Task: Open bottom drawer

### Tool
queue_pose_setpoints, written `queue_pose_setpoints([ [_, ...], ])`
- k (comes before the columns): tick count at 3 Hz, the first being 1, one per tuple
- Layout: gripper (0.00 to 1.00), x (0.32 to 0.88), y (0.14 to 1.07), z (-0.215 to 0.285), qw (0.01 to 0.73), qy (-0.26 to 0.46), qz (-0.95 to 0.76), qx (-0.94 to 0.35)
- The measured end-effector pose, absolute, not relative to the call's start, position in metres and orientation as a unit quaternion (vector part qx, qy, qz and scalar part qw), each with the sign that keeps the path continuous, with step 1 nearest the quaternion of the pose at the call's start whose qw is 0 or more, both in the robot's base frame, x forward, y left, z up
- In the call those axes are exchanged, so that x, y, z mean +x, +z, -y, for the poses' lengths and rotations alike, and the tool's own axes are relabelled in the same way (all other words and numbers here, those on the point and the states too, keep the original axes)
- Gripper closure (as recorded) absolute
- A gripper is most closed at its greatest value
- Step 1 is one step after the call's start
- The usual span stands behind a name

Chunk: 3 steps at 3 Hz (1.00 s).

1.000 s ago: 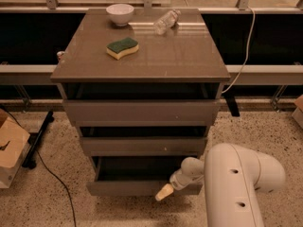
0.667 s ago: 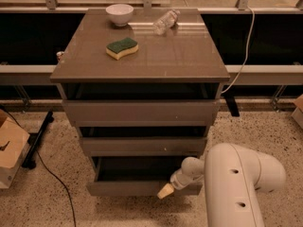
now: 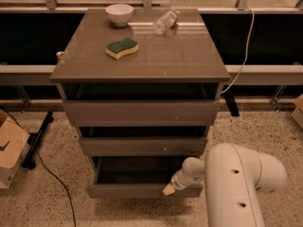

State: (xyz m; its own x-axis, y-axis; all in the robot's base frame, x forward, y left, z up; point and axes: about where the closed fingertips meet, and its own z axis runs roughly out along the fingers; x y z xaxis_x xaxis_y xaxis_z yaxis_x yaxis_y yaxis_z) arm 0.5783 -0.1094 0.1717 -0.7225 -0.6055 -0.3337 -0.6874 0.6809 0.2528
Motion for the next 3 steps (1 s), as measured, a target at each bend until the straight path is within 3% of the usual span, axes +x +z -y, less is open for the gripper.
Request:
queue_pose_setpoints([
  [1,0.63,0.5783,0.1719,0.1094,0.112,0.183,-0.910,-0.355],
  [3,0.15,0.5769,0.1722,0.1071,0.109,0.182,-0.908,-0.361],
])
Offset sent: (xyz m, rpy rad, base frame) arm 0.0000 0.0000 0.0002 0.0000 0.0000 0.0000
